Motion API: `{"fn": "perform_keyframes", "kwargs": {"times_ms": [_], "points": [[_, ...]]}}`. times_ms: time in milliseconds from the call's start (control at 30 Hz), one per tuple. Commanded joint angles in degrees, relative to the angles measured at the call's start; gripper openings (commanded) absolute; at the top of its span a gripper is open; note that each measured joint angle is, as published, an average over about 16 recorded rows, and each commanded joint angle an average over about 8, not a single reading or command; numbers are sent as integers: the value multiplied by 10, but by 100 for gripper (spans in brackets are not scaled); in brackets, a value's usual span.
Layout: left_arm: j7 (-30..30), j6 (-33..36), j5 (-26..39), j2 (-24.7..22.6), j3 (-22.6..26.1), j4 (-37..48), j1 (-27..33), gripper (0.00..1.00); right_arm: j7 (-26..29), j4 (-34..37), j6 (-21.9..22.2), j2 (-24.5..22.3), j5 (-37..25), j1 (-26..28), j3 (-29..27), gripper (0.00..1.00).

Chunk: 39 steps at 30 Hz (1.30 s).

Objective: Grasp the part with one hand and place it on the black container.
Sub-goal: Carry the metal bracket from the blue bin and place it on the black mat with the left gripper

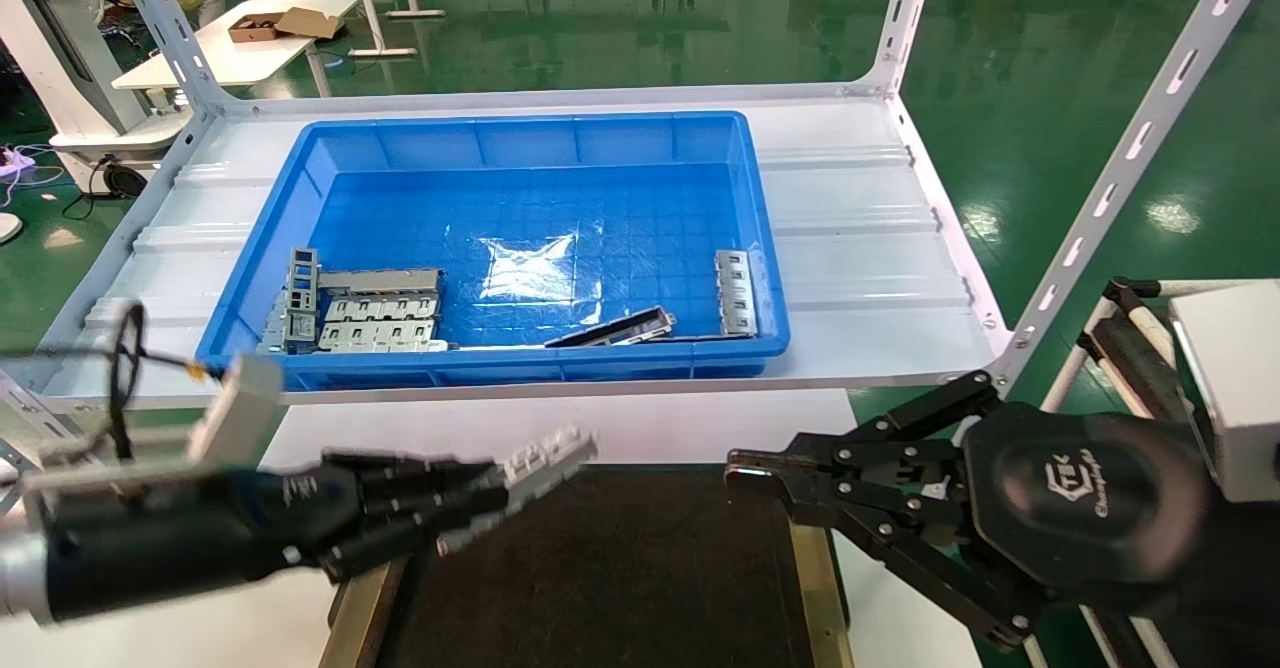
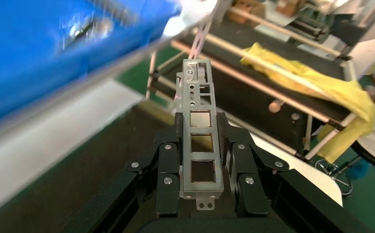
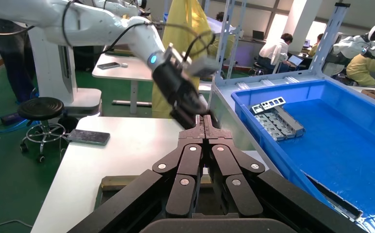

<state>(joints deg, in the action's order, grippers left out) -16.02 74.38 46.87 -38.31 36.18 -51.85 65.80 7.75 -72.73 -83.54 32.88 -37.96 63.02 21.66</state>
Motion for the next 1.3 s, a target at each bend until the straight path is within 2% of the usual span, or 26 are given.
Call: {"fn": "perform_keyframes", "kwargs": {"times_ms": [33, 300, 533, 933, 1300], "points": [[-10, -36, -2, 10, 0, -37, -36, 0, 0, 0, 0, 0, 0, 0, 0, 0], [-96, -251, 34, 9, 27, -178, -148, 0, 0, 0, 0, 0, 0, 0, 0, 0], [-200, -423, 100, -30, 77, -240, -180, 0, 0, 0, 0, 0, 0, 0, 0, 0], [-339, -613, 181, -138, 176, -207, -163, 0, 0, 0, 0, 0, 0, 0, 0, 0], [-399, -727, 189, -223, 244, -133, -151, 0, 0, 0, 0, 0, 0, 0, 0, 0]]}}
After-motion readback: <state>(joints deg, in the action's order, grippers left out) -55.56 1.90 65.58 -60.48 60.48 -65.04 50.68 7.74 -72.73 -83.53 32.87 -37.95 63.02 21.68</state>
